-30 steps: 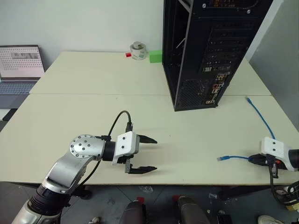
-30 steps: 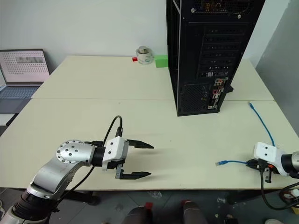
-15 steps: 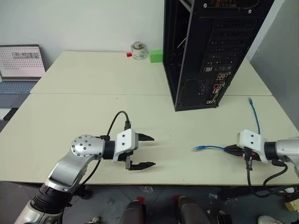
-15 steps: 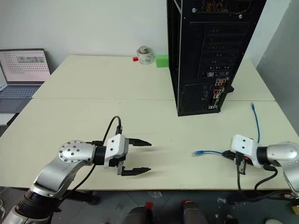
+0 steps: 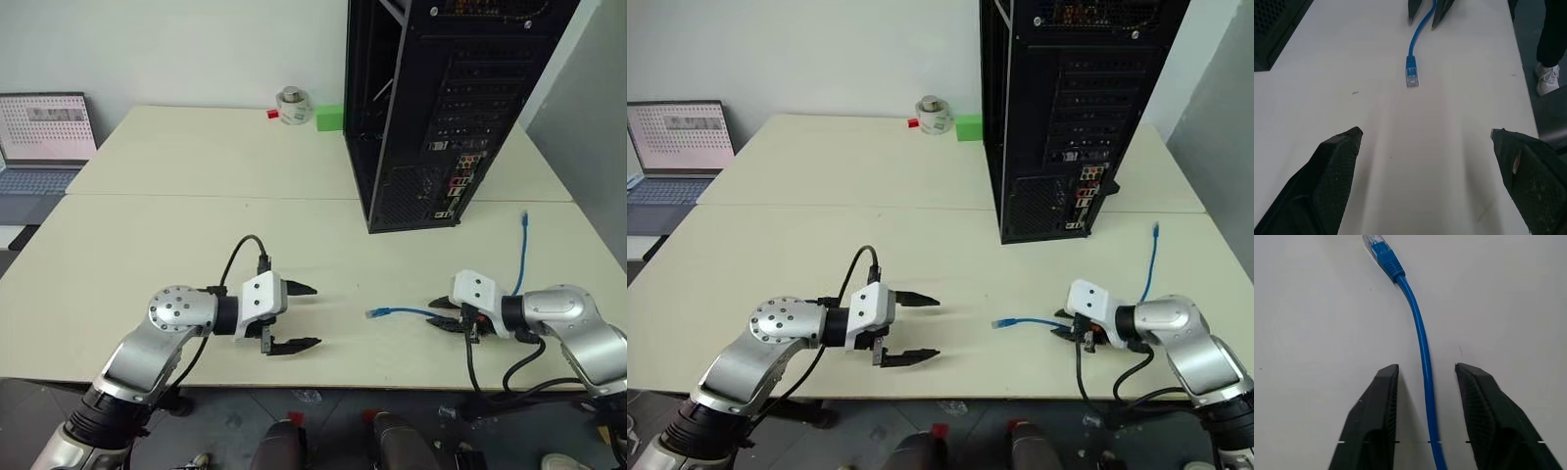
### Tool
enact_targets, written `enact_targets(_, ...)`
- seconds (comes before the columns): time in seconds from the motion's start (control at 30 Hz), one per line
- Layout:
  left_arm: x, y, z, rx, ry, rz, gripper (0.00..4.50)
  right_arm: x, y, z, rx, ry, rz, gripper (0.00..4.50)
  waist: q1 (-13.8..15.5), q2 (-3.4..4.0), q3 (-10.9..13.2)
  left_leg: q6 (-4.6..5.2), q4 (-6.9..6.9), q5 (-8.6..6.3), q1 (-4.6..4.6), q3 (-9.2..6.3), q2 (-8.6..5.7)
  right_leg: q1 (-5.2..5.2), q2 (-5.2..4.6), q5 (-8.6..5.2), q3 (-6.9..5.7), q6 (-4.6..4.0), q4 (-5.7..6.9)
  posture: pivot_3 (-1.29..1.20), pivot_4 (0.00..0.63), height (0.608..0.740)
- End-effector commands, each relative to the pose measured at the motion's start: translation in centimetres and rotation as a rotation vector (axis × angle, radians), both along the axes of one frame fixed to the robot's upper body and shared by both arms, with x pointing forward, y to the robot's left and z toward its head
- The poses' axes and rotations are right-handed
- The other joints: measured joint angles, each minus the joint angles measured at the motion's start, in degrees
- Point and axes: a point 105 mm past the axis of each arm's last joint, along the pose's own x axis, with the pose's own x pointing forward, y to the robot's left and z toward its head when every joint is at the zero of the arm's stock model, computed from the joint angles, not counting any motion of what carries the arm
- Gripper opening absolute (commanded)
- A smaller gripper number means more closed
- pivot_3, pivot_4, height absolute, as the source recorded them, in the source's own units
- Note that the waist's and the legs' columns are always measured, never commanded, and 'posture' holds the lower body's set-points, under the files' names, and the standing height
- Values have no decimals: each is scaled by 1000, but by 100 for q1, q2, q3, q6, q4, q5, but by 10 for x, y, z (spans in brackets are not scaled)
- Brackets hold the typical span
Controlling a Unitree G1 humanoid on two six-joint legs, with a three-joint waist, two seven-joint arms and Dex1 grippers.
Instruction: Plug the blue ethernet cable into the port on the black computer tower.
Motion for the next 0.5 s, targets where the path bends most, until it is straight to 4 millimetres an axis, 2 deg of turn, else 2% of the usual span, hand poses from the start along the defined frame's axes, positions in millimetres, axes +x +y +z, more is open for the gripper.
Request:
enact_targets(0.03, 1, 2, 11, -7, -56, 1, 4500, 4, 14, 17, 49, -52, 31, 1993, -3, 0, 0, 0, 0, 0, 0, 0, 0, 0, 0, 0, 0, 0, 0, 0, 150, 740)
enact_targets(0.3, 2, 3, 11, -7, -54, 0, 4500, 10, 33, 4, 86, -29, 51, 1993, -4, -1, 0, 0, 0, 0, -1, -1, -2, 0, 0, 0, -1, 0, 0, 0, 150, 740)
enact_targets(0.4, 2, 1, 11, -10, -53, -2, 4500, 11, 35, 2, 75, -35, 66, 1509, -3, -1, 0, 0, 0, 0, -1, -1, -1, -1, 0, 0, -2, 0, 1, 0, 150, 740)
enact_targets(0.5, 3, 1, 10, -15, -53, 1, 4500, 12, 37, 3, 74, -43, 73, 694, -3, -1, 0, 0, 0, 0, -2, -3, -1, 0, 0, 0, -4, 0, 0, 0, 150, 740)
